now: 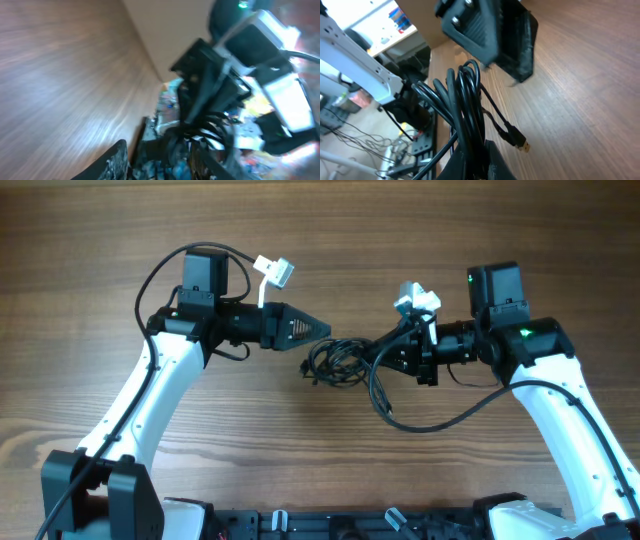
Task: Untangle cables
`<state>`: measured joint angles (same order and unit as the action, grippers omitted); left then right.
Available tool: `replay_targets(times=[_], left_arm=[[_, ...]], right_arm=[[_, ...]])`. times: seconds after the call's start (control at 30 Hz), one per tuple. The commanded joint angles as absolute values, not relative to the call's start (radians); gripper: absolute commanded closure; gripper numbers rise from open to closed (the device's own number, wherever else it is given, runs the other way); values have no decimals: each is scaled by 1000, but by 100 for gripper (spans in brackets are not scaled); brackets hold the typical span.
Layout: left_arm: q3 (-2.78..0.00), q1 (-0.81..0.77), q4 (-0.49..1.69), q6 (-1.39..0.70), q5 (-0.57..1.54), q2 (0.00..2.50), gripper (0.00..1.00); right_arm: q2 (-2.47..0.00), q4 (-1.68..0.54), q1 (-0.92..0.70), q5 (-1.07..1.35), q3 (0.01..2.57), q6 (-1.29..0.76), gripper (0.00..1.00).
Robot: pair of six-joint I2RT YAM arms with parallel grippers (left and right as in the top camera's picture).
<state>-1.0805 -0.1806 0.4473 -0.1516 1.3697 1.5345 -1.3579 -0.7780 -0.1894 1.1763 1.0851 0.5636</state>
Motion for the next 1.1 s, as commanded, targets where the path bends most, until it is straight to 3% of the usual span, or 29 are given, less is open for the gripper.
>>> replay_targets(times=[0.0, 0.17, 0.33, 0.4, 0.6, 0.83, 0.93, 1.07], left_arm=[[-1081, -172, 434, -135, 1485, 1535, 55], [-1080, -170, 432, -109, 1482, 1535, 48], [-1079, -214, 530, -109, 1332, 1535, 66], [-1079, -229, 560, -109, 1326, 1535, 67], [-1079, -245, 638, -109, 1327, 1535, 43], [-1079, -244, 640, -109, 1325, 1535, 45], [-1079, -242, 635, -109, 1246, 1535, 40], [-1079, -242, 593, -18, 1221, 1535, 47]], right_arm=[[-1365, -783, -193, 1195, 1084, 651, 96], [-1365, -820, -193, 1219, 1084, 814, 96], [-1365, -820, -193, 1232, 1084, 877, 96], [-1365, -820, -193, 1231, 1084, 891, 96], [-1365, -822, -193, 1123, 1084, 916, 96], [-1371, -825, -194, 1081, 1084, 1022, 96], [-1371, -825, -193, 1081, 1084, 1025, 96], [-1371, -827, -193, 1098, 1084, 1048, 96]])
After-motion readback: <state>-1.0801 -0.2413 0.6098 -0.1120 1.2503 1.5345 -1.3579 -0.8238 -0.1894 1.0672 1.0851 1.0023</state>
